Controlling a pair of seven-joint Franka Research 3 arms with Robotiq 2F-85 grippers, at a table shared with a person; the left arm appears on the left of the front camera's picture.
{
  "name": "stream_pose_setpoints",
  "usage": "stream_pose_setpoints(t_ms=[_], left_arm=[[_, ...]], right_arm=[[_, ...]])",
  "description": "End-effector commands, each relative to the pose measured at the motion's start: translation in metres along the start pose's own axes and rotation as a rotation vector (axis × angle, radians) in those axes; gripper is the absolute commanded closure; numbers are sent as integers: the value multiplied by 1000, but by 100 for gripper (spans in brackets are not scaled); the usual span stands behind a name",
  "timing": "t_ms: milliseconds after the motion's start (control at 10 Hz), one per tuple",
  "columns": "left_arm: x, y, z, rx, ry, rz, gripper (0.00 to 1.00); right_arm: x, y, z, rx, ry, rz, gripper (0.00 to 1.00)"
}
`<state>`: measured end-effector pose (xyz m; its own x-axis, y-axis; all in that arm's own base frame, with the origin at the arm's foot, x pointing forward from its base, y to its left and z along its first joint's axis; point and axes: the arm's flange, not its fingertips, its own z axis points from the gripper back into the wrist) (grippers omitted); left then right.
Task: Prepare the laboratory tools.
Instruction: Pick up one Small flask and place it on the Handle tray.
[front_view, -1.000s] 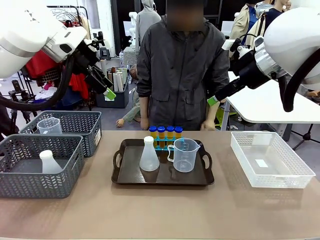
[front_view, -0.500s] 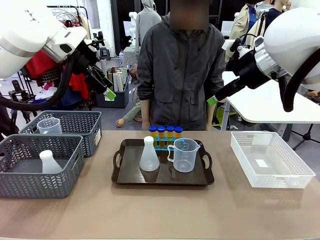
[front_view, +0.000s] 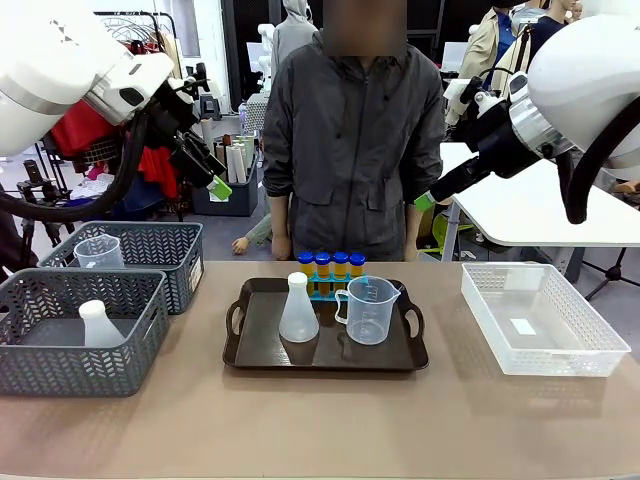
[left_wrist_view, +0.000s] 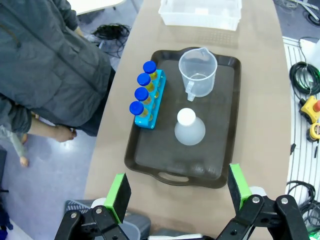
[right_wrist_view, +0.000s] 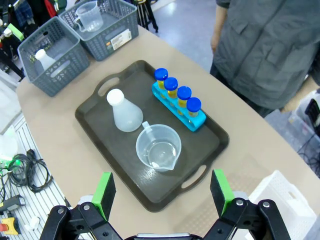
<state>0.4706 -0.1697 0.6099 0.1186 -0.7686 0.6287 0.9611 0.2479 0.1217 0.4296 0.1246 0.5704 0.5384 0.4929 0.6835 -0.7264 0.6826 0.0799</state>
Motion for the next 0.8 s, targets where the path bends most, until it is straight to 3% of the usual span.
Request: stream_pose_setpoints(t_ms=[0,700], left_arm=[[-2,0,2,-1,-2,7,0],[-2,0,2,-1,-2,7,0]], right_arm=[[0,-1,0,18,-20,0,0],[0,-1,0,18,-20,0,0]])
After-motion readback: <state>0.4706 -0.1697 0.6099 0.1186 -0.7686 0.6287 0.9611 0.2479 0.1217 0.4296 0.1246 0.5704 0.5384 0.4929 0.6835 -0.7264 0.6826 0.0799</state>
